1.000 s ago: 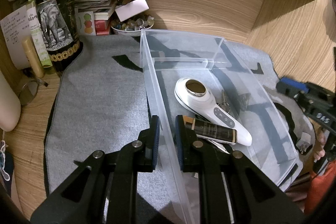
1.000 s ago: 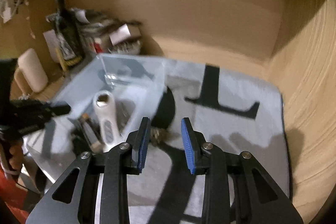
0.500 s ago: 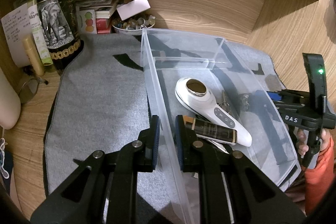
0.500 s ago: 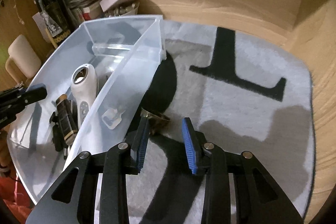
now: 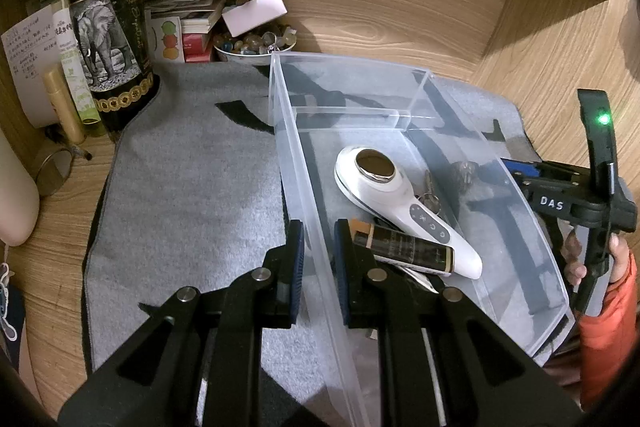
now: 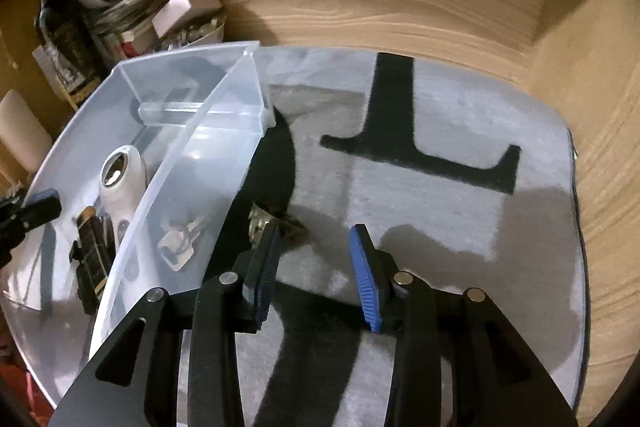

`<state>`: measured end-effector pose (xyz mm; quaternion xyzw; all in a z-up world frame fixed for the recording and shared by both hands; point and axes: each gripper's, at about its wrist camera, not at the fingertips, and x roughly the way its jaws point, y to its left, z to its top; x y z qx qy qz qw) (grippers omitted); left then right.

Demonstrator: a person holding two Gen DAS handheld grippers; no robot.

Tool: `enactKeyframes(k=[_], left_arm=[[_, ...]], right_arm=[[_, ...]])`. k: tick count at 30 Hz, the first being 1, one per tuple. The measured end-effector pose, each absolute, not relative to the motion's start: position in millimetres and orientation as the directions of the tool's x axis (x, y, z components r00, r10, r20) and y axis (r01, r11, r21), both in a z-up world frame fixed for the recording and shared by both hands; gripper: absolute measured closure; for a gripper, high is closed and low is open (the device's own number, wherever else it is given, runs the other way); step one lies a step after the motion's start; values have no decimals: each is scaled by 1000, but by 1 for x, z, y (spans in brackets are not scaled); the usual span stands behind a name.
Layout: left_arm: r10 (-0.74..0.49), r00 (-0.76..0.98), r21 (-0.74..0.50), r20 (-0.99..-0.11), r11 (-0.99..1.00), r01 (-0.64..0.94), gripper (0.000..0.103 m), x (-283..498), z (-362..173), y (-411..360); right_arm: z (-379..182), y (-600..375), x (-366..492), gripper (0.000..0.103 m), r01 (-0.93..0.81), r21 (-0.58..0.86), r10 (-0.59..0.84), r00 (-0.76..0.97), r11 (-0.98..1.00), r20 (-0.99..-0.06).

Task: Organize rigid objects

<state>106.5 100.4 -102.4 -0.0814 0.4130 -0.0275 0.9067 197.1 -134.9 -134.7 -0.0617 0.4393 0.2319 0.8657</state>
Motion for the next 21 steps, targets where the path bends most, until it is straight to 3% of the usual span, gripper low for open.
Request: enactKeyframes(k=[4, 12, 21], left_arm=[[-116, 658, -171, -744, 985, -19, 88, 107, -102, 100], [-122, 656, -175, -744, 984, -16, 88, 108, -103, 101], [-119, 657, -172, -744, 985, -17, 88, 109, -103, 99]], right_arm=[[-128, -133, 196, 70, -481, 161, 415, 487, 862, -768], [-149, -116, 215, 70, -480, 173, 400, 424, 860, -813], [-136, -117, 210, 74, -468, 121, 376, 501, 875, -780]])
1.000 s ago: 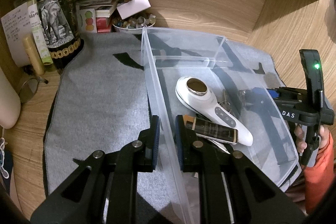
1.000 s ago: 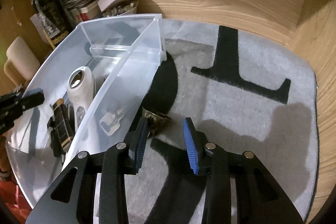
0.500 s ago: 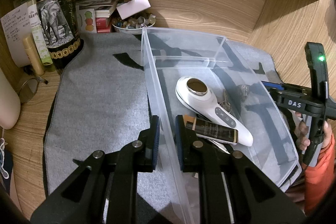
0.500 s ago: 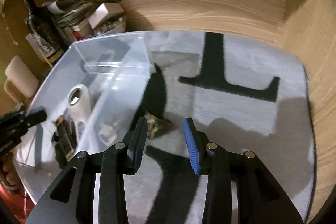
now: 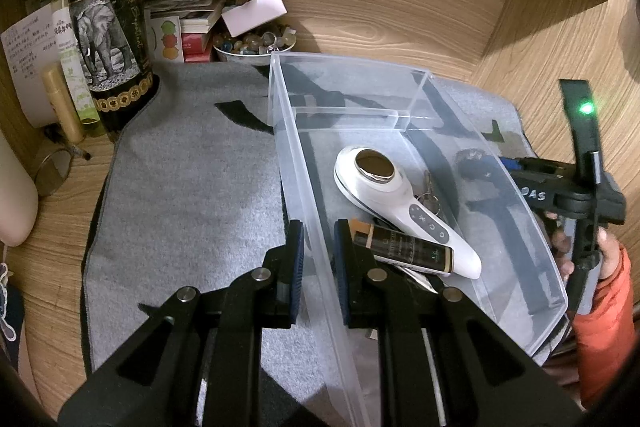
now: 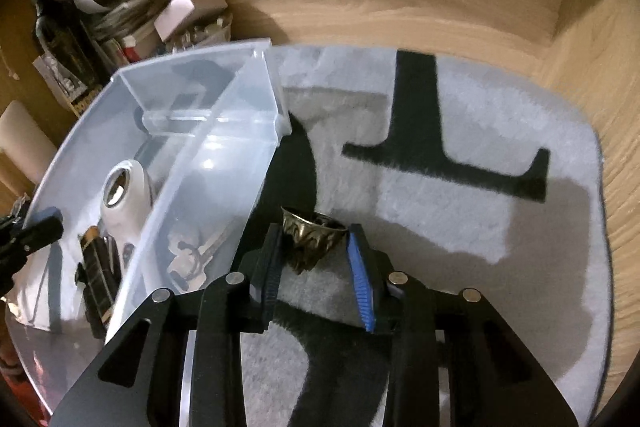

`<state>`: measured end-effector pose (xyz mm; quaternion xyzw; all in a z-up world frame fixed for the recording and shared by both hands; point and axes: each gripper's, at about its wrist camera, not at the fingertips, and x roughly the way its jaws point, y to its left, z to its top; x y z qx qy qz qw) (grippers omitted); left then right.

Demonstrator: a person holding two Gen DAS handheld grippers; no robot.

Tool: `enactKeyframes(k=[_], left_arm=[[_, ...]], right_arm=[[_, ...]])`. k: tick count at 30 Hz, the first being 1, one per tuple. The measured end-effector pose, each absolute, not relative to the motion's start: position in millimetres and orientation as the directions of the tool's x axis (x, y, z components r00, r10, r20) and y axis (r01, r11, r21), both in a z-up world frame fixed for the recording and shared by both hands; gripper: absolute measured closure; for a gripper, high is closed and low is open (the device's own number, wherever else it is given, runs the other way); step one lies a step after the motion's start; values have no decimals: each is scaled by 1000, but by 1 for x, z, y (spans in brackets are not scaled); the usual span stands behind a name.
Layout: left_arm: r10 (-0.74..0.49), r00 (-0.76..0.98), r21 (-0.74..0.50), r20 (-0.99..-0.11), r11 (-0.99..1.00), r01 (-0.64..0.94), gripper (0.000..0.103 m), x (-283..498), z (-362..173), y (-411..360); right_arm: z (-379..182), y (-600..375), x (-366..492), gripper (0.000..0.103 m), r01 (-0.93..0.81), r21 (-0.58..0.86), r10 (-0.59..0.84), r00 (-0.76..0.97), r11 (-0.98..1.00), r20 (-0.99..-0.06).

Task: Organize rigid objects
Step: 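Carry the dark round object over the box and open the right tool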

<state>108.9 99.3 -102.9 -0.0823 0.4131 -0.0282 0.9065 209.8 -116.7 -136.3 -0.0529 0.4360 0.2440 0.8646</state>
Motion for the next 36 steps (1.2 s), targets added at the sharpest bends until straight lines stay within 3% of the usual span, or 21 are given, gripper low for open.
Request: enactKeyframes(k=[15, 23, 36], left_arm=[[-121, 657, -175, -745, 984, -17, 88, 109, -103, 101], [-122, 657, -178, -744, 984, -19, 88, 109, -103, 101], [-124, 657, -180, -744, 983, -18, 88, 109, -103, 101]], right_arm=[[-54, -97, 154, 74, -585, 83, 500, 600, 806, -624], [-63, -64, 144, 74, -650, 68, 526, 545, 757, -653], [-103, -26, 146, 74, -713, 27, 463, 425, 700, -778]])
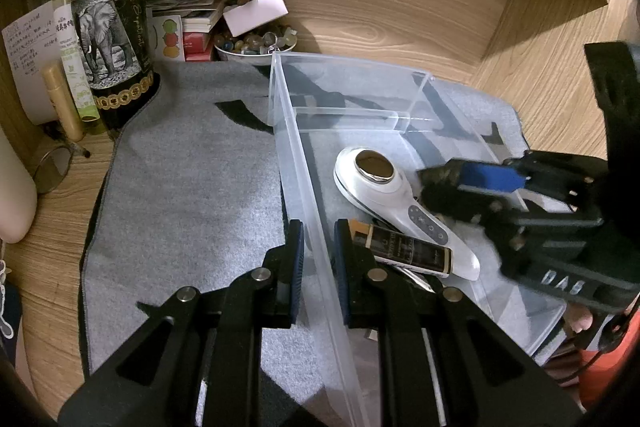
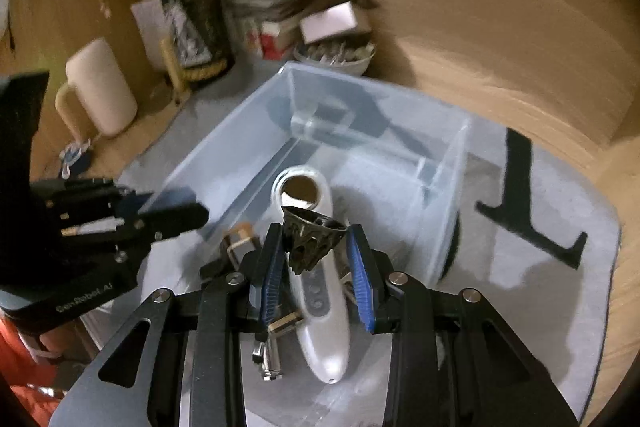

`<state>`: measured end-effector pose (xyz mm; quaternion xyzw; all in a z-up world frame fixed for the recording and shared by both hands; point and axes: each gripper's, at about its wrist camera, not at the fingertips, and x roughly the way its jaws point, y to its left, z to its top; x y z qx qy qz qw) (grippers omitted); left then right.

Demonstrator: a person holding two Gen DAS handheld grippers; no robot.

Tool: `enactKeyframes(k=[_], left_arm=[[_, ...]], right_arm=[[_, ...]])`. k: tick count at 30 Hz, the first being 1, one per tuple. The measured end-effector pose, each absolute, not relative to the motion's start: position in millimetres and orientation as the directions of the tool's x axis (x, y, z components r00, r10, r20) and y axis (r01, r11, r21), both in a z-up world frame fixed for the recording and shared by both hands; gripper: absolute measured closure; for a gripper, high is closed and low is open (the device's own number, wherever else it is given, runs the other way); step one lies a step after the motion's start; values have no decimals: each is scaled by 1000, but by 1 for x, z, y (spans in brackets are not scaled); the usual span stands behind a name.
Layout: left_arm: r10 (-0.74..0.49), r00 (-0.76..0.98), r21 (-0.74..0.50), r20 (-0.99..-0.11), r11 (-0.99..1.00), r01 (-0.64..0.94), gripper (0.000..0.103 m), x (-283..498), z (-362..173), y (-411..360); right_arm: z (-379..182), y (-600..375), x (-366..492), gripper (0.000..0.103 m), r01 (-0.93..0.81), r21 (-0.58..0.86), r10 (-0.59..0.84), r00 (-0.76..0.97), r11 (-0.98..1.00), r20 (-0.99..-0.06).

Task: Organize rigid objects
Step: 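Carry the dark round object over the box and open the right tool, then move the right tool to the white plug and grasp it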

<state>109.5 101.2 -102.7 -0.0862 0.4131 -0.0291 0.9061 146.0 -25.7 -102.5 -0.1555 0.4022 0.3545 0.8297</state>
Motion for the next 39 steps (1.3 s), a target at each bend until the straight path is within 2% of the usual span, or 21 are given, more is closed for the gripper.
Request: enactKeyframes(k=[6, 8, 10, 14, 19, 29, 34, 39], left_arm=[[-127, 657, -184, -743, 983, -18, 88, 110, -103, 101], [-126, 657, -183, -743, 983, -18, 88, 109, -103, 101], [-127, 657, -183, -743, 983, -17, 88, 110, -103, 101], [-126, 658, -183, -743, 983, -18, 88, 109, -103, 101], [-127, 658, -184, -742, 983, -18, 88, 109, -103, 101], [-128, 659, -185, -741, 983, -18, 88, 110, -103, 101], [-125, 658, -180, -743, 984, -16, 88, 111, -103, 101], [-123, 657, -174, -743, 985, -14, 88, 112, -103, 100]], right_arm=[[-105, -20, 142, 73, -727, 17, 455, 410, 686, -790], [-103, -20, 140, 67, -727, 12, 458, 419, 687, -784], [-99, -23, 136, 56, -720, -3, 461, 448, 694, -766], [-86, -32, 134, 49, -707, -2, 475, 477, 707, -740], [-67, -55, 124, 34, -677, -14, 483, 538, 736, -691], [-43, -129, 102, 28, -515, -94, 355, 701, 852, -619], [-48, -179, 96, 25, -377, -106, 234, 746, 920, -624], [-68, -226, 93, 25, -252, -60, 146, 724, 966, -674]])
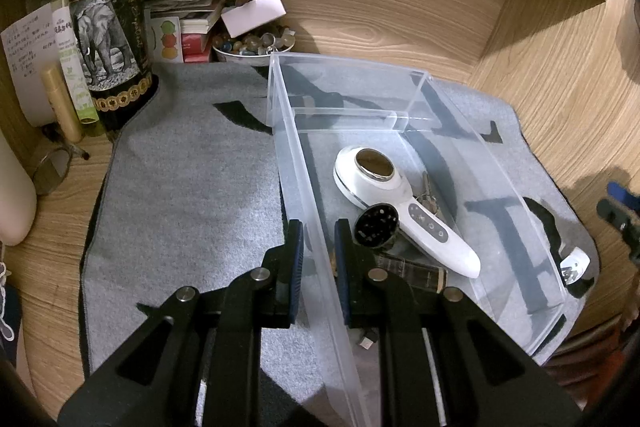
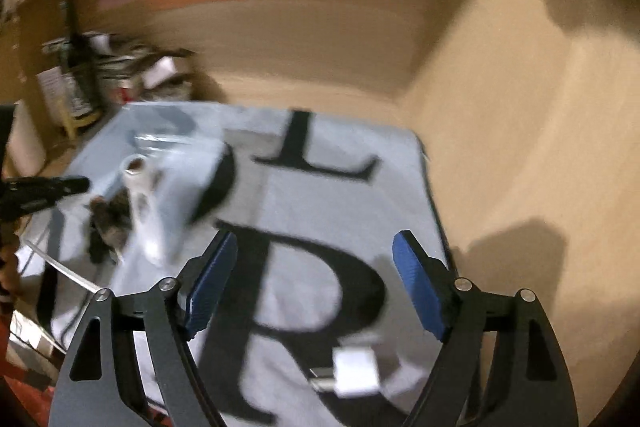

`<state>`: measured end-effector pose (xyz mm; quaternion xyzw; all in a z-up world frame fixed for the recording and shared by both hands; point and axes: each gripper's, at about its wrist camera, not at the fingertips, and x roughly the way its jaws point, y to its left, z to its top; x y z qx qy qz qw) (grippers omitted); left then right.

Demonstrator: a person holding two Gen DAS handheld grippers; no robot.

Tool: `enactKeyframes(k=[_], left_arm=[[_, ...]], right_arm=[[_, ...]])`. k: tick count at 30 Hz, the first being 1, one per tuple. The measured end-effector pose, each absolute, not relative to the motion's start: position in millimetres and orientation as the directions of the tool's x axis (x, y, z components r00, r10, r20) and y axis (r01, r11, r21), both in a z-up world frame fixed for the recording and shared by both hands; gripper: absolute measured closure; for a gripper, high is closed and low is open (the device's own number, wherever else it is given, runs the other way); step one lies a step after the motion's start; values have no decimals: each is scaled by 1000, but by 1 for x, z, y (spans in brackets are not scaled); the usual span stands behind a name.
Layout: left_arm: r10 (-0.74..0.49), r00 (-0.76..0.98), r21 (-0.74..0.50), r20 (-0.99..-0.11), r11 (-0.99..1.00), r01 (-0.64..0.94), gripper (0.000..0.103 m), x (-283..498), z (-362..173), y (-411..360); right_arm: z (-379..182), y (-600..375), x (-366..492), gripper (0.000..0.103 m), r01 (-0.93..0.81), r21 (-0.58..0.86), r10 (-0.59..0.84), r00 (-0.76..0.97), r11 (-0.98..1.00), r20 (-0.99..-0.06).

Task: Organize rigid objects
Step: 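Move the right tool to the white plug and grasp it, then carry the white plug into the clear box and open the right tool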

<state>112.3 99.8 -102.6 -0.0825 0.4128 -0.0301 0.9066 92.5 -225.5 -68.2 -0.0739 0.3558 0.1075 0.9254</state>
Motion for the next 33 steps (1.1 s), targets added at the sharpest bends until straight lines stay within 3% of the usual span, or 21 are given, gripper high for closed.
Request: enactKeyframes(k=[11, 13, 16, 33], left_arm=[[-120, 658, -174, -743, 985, -16, 88, 111, -103, 100], [-119, 659, -173, -743, 985, -18, 88, 111, -103, 100], [-119, 659, -174, -743, 985, -17, 88, 111, -103, 100], [-120, 659, -173, -743, 985, -17, 88, 111, -104, 101]], right_arm=[[-125, -273, 88, 26, -127, 81, 143, 615, 989, -775], [-129, -276, 88, 50, -130, 110, 166, 597, 985, -785], [-133, -279, 90, 73, -149, 199, 249, 572, 969, -781], [-67, -237, 106, 76, -267, 133, 289, 714, 954, -638]])
